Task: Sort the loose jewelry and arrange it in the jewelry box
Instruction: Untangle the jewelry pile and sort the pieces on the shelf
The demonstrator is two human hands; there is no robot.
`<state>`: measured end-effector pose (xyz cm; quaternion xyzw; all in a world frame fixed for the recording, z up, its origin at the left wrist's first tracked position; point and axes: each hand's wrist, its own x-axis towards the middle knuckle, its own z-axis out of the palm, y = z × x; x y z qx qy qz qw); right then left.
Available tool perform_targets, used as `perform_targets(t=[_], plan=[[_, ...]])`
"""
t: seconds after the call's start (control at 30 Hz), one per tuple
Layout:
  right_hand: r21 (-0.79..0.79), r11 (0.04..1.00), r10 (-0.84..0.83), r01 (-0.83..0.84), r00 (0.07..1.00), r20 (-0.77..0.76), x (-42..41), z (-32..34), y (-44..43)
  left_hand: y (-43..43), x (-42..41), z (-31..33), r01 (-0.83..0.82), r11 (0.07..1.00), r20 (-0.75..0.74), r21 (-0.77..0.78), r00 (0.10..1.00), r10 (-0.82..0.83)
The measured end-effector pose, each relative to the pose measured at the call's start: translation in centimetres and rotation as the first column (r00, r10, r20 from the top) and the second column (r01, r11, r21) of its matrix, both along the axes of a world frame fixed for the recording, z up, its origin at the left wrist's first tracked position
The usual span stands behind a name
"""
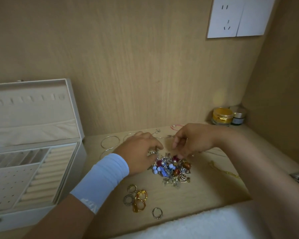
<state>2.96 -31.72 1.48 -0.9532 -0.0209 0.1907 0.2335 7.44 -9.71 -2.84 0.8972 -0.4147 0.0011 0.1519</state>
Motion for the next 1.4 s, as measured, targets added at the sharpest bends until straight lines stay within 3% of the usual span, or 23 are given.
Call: perform_targets(t=[0.2, 0.4, 0.5, 0.67, 1.0, 1.23, 1.4], plan=[[-0.084, 0.996, 0.033, -0.041, 0.994, -0.1, -0.2, -0.3, 1.1, 0.0, -2.3, -0.5, 0.08, 0.996, -0.095, 0.047, 0.993, -0.076], [-0.11, 0.994, 0.008, -0.014, 0.998, -0.06, 0.0, -0.3, 0.8, 1.6, -2.1, -0.4, 0.083, 0.995, -0.162, 0.047, 0.984, -0.075], [-0.075, 0.997, 0.004, -0.007, 0.999, -0.038, 0.1, -0.1, 0.7, 1.2, -2.0, -0.2, 0.037, 0.999, -0.136, -0.032, 0.99, -0.041], [-0.04, 0.999, 0.033, -0.029, 0.996, 0.084, 0.0, 0.1, 1.4, -0.1, -2.2, -0.2, 0.04, 0.998, -0.13, 0.048, 0.991, -0.033], [-0.103, 0.982, 0.162, -0.157, 0.986, 0.043, -0.9, 0.0, 3.9, 0.3, -1.4, 1.0, -0.05, 0.995, -0.128, 0.081, 0.99, 0.06], [-0.438, 0.881, 0.285, -0.18, 0.94, 0.186, -1.4, -0.6, 6.1, 0.8, -2.2, 1.4, -0.075, 0.995, -0.182, -0.061, 0.981, 0.063], [-0.494, 0.842, 0.333, -0.216, 0.929, 0.163, -1.9, -0.7, 6.4, 1.0, -2.2, 1.3, -0.108, 0.992, -0.227, -0.067, 0.97, 0.09]])
